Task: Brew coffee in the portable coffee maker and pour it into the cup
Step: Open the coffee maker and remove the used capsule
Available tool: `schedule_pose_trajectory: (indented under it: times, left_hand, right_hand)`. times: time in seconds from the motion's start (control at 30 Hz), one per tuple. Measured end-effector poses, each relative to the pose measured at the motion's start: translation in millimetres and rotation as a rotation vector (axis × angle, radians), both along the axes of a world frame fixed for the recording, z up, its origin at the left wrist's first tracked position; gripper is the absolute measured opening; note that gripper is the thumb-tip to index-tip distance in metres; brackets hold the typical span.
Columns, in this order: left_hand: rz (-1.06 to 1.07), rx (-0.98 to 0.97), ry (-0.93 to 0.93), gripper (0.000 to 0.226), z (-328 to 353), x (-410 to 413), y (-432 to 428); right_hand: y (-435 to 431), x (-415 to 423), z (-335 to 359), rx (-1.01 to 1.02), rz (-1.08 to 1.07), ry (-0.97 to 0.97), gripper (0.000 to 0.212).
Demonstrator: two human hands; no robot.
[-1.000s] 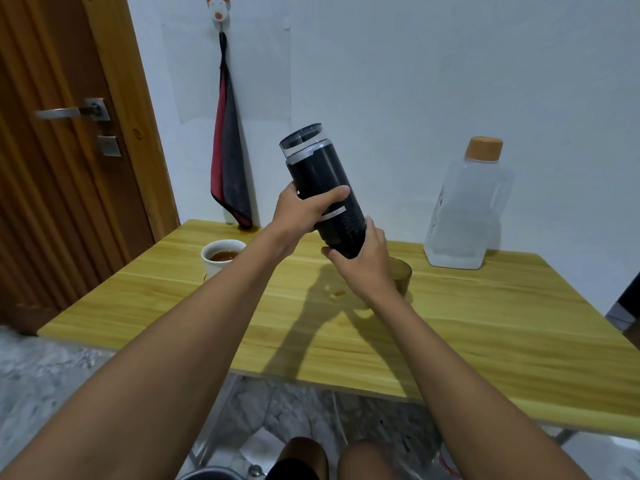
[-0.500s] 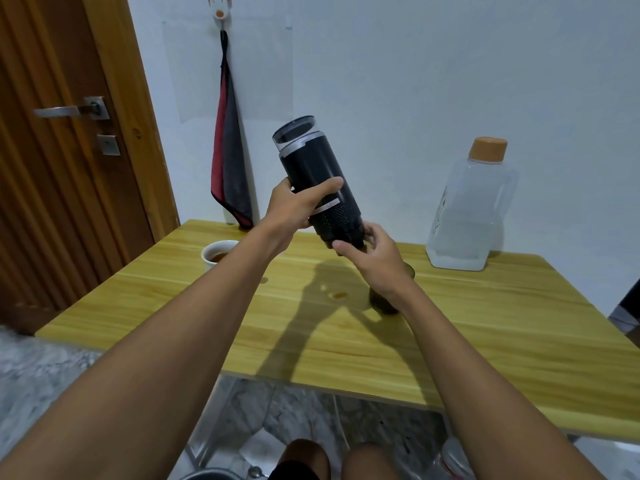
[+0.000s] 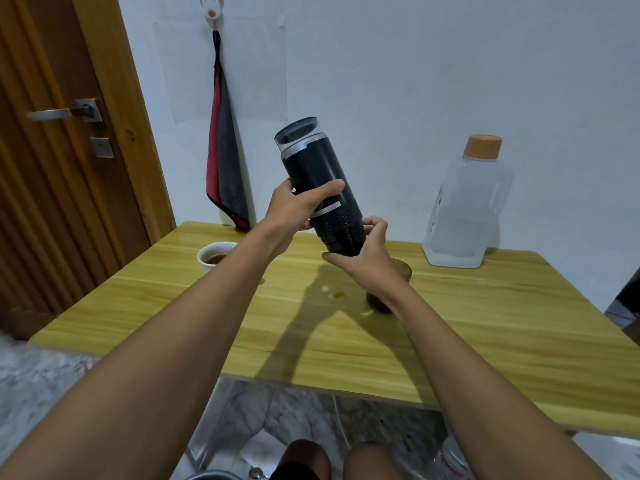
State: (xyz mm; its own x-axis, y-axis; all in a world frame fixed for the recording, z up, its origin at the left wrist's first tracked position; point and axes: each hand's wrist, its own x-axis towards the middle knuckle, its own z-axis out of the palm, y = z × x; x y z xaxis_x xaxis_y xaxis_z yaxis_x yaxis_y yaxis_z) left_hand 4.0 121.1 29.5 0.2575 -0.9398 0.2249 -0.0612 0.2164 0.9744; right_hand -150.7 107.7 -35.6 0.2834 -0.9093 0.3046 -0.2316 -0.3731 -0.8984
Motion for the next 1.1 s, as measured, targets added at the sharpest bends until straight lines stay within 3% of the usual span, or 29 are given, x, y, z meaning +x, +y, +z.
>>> schedule_pose_trajectory:
  times: [0.07, 0.17, 0.2, 0.3, 0.4, 0.57, 0.77, 0.93, 1.1]
  left_hand:
    - [-0.001, -0.007, 0.005, 0.058, 0, 0, 0]
    - [0.003, 0.000, 0.017, 0.058, -1, 6, -1]
    - [0.003, 0.000, 0.028, 0.057, -2, 7, -2]
    - [0.016, -0.014, 0.064, 0.054, -5, 4, -4]
    - [0.053, -0.014, 0.062, 0.055, -7, -2, -3]
    - [0.081, -0.013, 0.053, 0.057, -7, 0, 0]
    - [0.167, -0.074, 0.179, 0.061, -5, 8, -5]
    - [0.120, -0.044, 0.122, 0.069, -34, 28, -12]
    - [0.112, 0.111, -0.070, 0.071, -86, 34, -16]
  right_hand:
    - [-4, -2, 6, 0.110, 0.096, 0.029, 0.074]
    - [-9, -13, 8, 0.205, 0.234, 0.003, 0.041]
    - [-9, -15, 7, 0.177, 0.213, -0.006, 0.039]
    - [-4, -7, 0, 0.016, -0.007, 0.015, 0.061]
    - [2, 14, -15, -0.095, -0.163, -0.049, 0.066]
    - [3, 16, -25, -0.139, -0.194, -0.052, 0.059]
    - [3, 6, -34, -0.202, -0.263, -0.075, 0.070]
    - [0, -16, -23, -0.164, -0.219, 0.006, 0.077]
    - [-4, -32, -16, -0.146, -0.192, 0.084, 0.077]
